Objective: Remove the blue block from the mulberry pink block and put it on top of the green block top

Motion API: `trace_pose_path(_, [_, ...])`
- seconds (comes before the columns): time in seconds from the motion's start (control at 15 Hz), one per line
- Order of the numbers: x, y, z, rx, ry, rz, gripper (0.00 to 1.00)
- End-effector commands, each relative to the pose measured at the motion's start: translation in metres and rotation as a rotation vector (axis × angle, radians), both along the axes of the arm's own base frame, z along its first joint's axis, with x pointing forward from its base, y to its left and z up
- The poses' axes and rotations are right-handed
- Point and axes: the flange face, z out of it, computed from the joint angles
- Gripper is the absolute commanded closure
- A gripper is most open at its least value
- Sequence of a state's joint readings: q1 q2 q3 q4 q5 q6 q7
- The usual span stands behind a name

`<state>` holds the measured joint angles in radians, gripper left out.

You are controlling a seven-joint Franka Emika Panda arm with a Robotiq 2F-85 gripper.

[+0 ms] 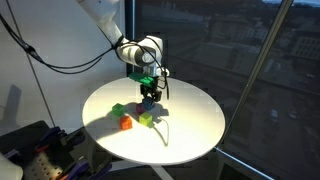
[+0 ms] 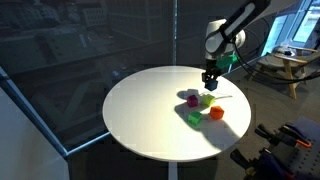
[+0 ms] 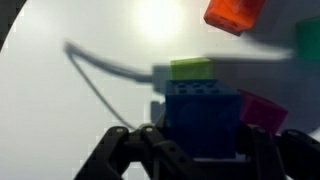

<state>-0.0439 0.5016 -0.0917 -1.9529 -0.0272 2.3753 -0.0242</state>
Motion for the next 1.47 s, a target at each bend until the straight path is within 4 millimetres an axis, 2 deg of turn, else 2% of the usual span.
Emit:
trace_pose_path(0.0, [-0.004,0.007,0.025,0.000,-0.051,0.043,0.73])
trace_pose_path(0.4, [-0.011,0.037,0.037,0.013,-0.105,0.170,0.73])
trace_pose_path(0.87, [-0.033,0.083,0.031,0.038,-0.073,0.313,0.73])
trace_pose_path(1.4, [-0.060,0.122,0.023,0.022,-0.001,0.437,0.73])
